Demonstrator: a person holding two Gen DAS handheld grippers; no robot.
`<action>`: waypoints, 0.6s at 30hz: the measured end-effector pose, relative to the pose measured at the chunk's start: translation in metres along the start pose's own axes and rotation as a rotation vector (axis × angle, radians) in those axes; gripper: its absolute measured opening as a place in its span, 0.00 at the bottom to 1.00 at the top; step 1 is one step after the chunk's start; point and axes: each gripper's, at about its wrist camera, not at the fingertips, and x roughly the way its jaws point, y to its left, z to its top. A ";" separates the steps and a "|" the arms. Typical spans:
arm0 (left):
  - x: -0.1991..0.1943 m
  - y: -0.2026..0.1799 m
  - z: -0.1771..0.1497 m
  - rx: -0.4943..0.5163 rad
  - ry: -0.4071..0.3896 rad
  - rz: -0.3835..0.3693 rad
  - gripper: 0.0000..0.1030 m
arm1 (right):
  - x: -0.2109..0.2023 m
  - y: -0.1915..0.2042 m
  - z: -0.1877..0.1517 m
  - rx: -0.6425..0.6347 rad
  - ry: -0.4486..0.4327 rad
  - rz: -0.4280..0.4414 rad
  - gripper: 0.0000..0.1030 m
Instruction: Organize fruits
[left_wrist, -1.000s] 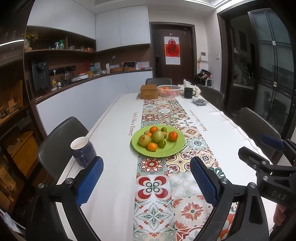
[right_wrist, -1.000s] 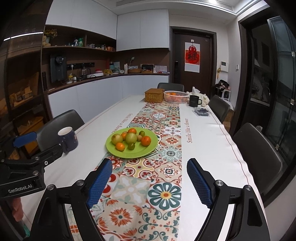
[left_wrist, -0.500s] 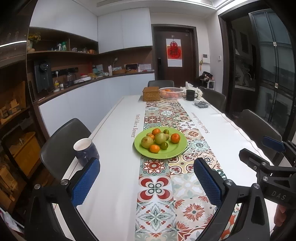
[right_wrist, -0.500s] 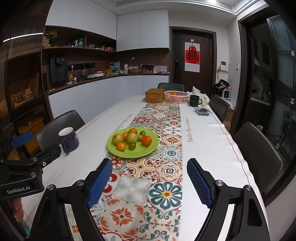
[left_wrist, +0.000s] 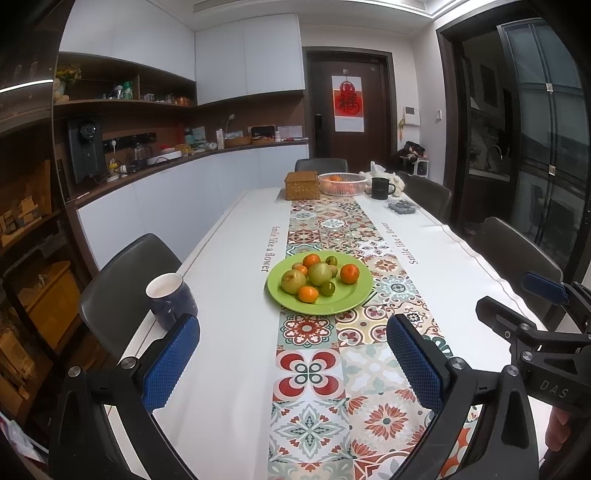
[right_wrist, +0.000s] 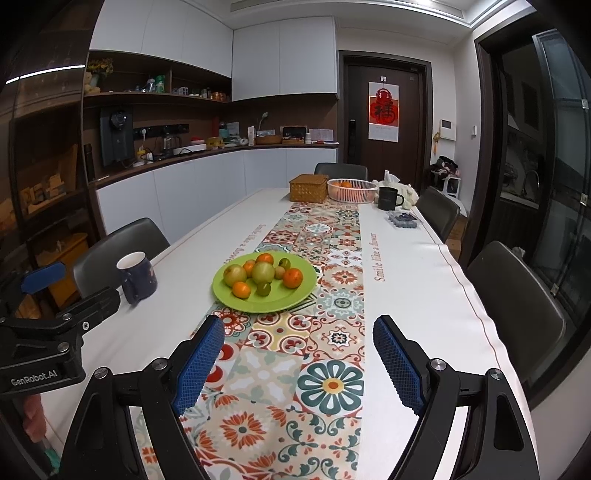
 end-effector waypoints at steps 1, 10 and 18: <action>0.000 0.000 0.000 0.000 0.001 0.000 1.00 | 0.000 0.000 0.000 0.000 0.000 0.000 0.81; -0.001 0.001 -0.001 -0.007 0.004 0.002 1.00 | 0.002 -0.002 -0.002 0.002 0.007 -0.002 0.81; 0.001 0.001 0.000 -0.010 0.006 0.010 1.00 | 0.004 -0.001 -0.004 -0.001 0.012 -0.001 0.81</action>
